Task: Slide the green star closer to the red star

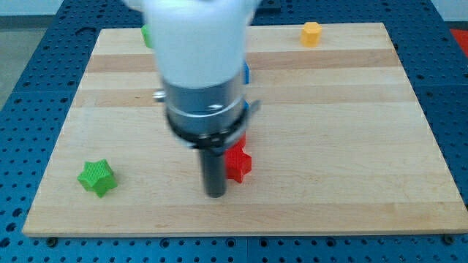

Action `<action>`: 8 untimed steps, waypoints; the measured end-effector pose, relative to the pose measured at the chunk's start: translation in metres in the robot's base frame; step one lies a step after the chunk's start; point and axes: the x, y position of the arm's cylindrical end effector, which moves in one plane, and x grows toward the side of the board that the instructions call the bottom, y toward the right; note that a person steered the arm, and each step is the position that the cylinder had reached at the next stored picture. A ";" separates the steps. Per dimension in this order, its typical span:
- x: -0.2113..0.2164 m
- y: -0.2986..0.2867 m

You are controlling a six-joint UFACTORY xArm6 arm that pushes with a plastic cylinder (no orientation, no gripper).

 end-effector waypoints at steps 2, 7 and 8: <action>0.043 -0.148; 0.043 -0.166; 0.035 -0.218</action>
